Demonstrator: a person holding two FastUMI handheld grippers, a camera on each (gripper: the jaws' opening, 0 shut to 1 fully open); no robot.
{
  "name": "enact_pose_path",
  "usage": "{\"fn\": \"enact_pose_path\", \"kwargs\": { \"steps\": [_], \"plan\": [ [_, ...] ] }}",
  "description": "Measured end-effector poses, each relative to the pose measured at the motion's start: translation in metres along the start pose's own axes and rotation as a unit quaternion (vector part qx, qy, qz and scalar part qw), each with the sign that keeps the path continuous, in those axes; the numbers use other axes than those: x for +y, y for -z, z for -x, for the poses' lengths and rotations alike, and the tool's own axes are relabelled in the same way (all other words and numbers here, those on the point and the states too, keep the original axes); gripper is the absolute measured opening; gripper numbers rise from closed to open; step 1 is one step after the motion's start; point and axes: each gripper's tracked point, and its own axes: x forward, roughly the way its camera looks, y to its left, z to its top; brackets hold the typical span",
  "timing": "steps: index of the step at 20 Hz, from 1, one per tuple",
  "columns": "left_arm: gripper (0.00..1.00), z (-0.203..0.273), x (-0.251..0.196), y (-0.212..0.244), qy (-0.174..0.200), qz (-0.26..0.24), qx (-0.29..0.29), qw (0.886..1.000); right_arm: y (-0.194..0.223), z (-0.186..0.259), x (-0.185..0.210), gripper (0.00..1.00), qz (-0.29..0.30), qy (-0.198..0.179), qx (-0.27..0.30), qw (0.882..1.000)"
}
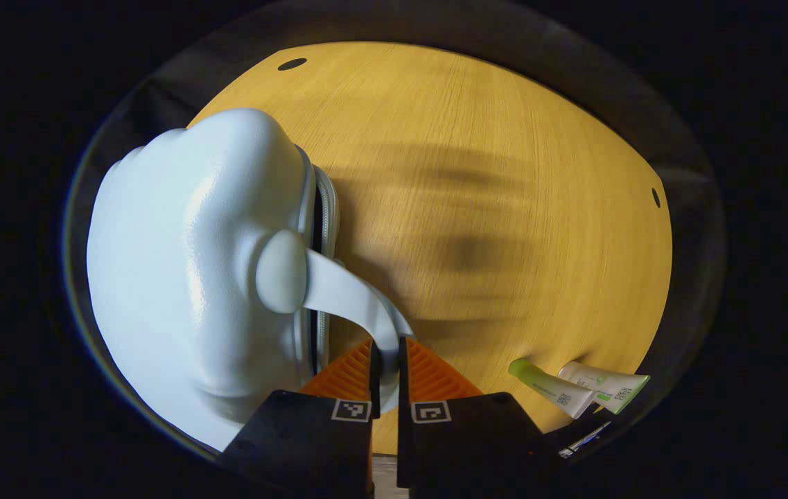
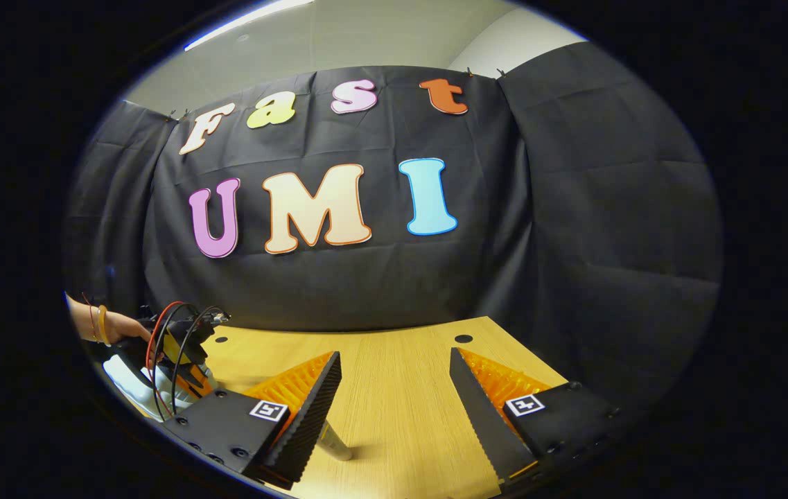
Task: First open the suitcase, pack the skin care products into it, and then close the suitcase.
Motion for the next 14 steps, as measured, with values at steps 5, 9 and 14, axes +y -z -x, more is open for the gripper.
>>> {"fn": "enact_pose_path", "kwargs": {
  "steps": [5, 9, 14],
  "plan": [
    [0.05, 0.002, -0.004, -0.001, 0.022, 0.002, -0.006, 1.000, 0.003, 0.001, 0.002, 0.98, 0.002, -0.003, 0.005, 1.000],
    [0.00, 0.016, -0.009, -0.003, 0.029, -0.020, -0.032, 0.999, 0.003, 0.002, 0.001, 0.98, 0.013, -0.004, 0.004, 1.000],
    [0.00, 0.044, -0.020, -0.010, 0.059, -0.016, -0.062, 0.996, 0.005, 0.004, 0.006, 0.98, 0.008, -0.011, 0.006, 1.000]
  ]
}}
